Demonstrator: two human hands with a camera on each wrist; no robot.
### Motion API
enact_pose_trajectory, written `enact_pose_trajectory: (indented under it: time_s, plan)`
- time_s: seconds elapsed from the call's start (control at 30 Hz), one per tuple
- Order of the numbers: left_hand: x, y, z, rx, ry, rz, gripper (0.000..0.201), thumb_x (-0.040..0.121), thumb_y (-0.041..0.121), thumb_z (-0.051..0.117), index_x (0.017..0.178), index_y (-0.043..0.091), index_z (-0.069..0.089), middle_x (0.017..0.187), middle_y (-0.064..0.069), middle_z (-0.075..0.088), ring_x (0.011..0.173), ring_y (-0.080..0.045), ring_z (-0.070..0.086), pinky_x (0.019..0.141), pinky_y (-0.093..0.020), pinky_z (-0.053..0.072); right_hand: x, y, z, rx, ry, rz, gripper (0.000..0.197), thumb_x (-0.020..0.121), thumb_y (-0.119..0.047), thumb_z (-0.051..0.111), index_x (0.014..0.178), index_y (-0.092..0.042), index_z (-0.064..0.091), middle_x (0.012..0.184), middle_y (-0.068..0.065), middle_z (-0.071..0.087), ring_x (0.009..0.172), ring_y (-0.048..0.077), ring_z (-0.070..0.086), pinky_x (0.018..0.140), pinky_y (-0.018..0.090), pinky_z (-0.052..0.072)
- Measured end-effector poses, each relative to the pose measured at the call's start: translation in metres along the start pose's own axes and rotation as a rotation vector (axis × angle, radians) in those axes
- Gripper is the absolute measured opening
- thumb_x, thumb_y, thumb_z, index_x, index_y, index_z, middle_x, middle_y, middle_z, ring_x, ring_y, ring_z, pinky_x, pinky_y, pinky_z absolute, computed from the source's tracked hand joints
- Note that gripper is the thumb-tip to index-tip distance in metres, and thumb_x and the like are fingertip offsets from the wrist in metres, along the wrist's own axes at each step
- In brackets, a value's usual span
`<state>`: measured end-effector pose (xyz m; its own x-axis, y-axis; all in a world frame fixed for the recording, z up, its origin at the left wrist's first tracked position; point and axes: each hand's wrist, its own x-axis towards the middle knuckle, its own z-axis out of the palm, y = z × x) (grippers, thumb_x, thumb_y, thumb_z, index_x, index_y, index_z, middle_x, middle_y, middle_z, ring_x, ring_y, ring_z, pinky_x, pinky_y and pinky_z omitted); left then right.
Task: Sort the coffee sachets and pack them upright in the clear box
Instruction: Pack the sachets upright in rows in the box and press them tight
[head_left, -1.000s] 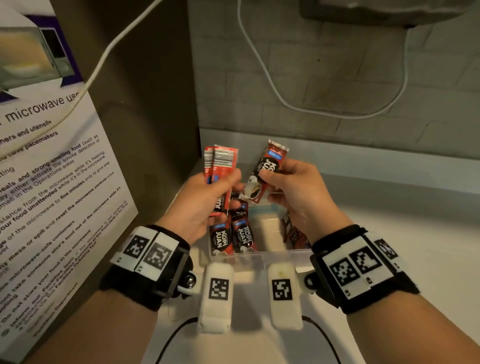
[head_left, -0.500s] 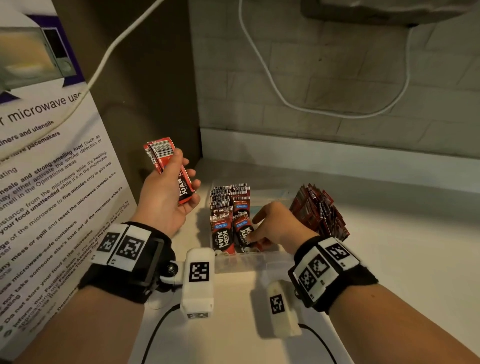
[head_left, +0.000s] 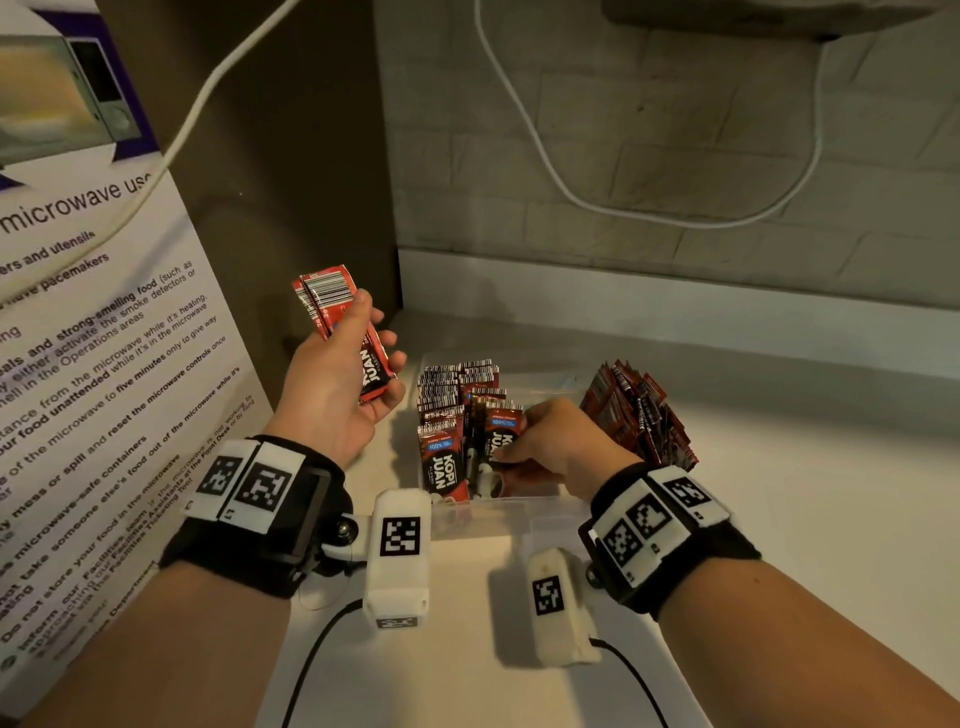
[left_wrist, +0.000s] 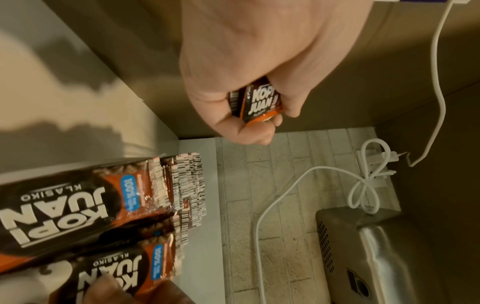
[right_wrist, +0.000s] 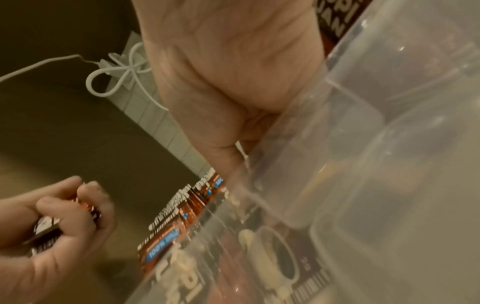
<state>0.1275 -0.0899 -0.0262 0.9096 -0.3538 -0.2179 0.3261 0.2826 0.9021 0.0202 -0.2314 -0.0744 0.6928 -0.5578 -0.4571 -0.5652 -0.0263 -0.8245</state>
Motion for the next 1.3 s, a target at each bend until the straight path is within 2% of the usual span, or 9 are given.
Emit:
enact_pose_trajectory:
  time_s: [0.2, 0.37, 0.57, 0.63, 0.73, 0.93, 1.07, 1.2, 1.3]
  plan:
    - [0.001, 0.000, -0.001, 0.004, -0.017, 0.006, 0.024, 0.091, 0.046, 0.060, 0.085, 0.023, 0.063, 0.074, 0.004, 0.062, 0.060, -0.008, 0.058, 0.043, -0.019, 0.043, 0.007, 0.000, 0.010, -0.062, 0.016, 0.032, 0.026, 0.076, 0.006, 0.073, 0.099, 0.004, 0.060, 0.088, 0.023, 0.070, 0.077, 0.034, 0.071, 0.073, 0.048, 0.059]
    - [0.002, 0.000, -0.004, -0.008, -0.055, -0.049, 0.024, 0.093, 0.041, 0.056, 0.087, 0.019, 0.063, 0.075, 0.001, 0.061, 0.060, -0.011, 0.060, 0.043, -0.019, 0.046, 0.004, 0.001, 0.004, -0.203, 0.029, -0.049, 0.021, 0.074, -0.005, 0.079, 0.078, -0.004, 0.058, 0.082, 0.017, 0.070, 0.069, 0.026, 0.068, 0.068, 0.037, 0.059]
    - [-0.005, -0.006, 0.001, 0.050, -0.244, -0.073, 0.021, 0.095, 0.030, 0.057, 0.095, 0.013, 0.069, 0.074, -0.002, 0.069, 0.069, -0.016, 0.070, 0.055, -0.037, 0.059, -0.008, -0.012, -0.014, -0.163, 0.300, -0.309, 0.030, 0.083, -0.031, 0.071, 0.094, -0.006, 0.059, 0.084, 0.006, 0.063, 0.074, 0.018, 0.058, 0.074, 0.037, 0.055]
    - [-0.009, -0.009, 0.006, 0.107, -0.301, -0.072, 0.019, 0.088, 0.030, 0.064, 0.098, 0.014, 0.068, 0.079, -0.001, 0.073, 0.079, -0.020, 0.072, 0.066, -0.044, 0.059, -0.020, -0.024, -0.016, 0.026, 0.321, -0.428, 0.032, 0.085, -0.030, 0.068, 0.091, 0.000, 0.059, 0.077, 0.007, 0.059, 0.068, 0.017, 0.055, 0.065, 0.035, 0.053]
    - [-0.018, -0.013, 0.016, 0.172, -0.356, -0.044, 0.032, 0.077, 0.031, 0.072, 0.105, 0.016, 0.068, 0.092, -0.004, 0.075, 0.089, -0.024, 0.071, 0.079, -0.043, 0.056, -0.041, -0.042, -0.016, 0.221, 0.138, -0.471, 0.026, 0.087, -0.033, 0.066, 0.088, -0.008, 0.060, 0.073, 0.002, 0.059, 0.054, 0.008, 0.054, 0.046, 0.018, 0.041]
    - [-0.021, -0.016, 0.021, 0.192, -0.407, 0.021, 0.044, 0.076, 0.042, 0.067, 0.109, 0.013, 0.068, 0.096, -0.009, 0.075, 0.086, -0.023, 0.073, 0.076, -0.037, 0.056, -0.047, -0.046, -0.012, 0.259, -0.010, -0.595, 0.014, 0.080, 0.002, 0.069, 0.084, -0.010, 0.066, 0.063, 0.000, 0.060, 0.047, 0.006, 0.051, 0.043, 0.019, 0.039]
    - [-0.016, -0.013, 0.018, 0.162, -0.318, -0.012, 0.041, 0.082, 0.057, 0.058, 0.085, 0.016, 0.062, 0.064, 0.001, 0.065, 0.051, -0.009, 0.060, 0.052, -0.025, 0.049, -0.042, -0.042, -0.017, 0.476, 0.042, -0.809, 0.028, 0.060, 0.006, 0.074, 0.066, -0.021, 0.070, 0.083, -0.001, 0.067, 0.075, 0.008, 0.063, 0.063, 0.021, 0.048]
    - [-0.013, -0.010, 0.017, 0.057, -0.336, -0.059, 0.009, 0.081, 0.022, 0.070, 0.083, 0.020, 0.062, 0.069, 0.004, 0.069, 0.063, -0.011, 0.065, 0.053, -0.025, 0.050, -0.044, -0.036, -0.016, 0.381, -0.002, -0.929, 0.022, 0.064, 0.017, 0.070, 0.071, -0.005, 0.070, 0.098, 0.012, 0.057, 0.083, 0.005, 0.060, 0.076, 0.020, 0.051]
    - [-0.010, -0.009, 0.018, -0.015, -0.328, -0.005, 0.025, 0.079, 0.003, 0.070, 0.076, 0.022, 0.056, 0.072, 0.002, 0.070, 0.072, -0.014, 0.069, 0.061, -0.028, 0.054, -0.044, -0.029, -0.013, 0.335, -0.021, -0.849, 0.030, 0.077, 0.021, 0.056, 0.071, -0.004, 0.071, 0.088, 0.008, 0.063, 0.078, 0.010, 0.060, 0.072, 0.024, 0.053]
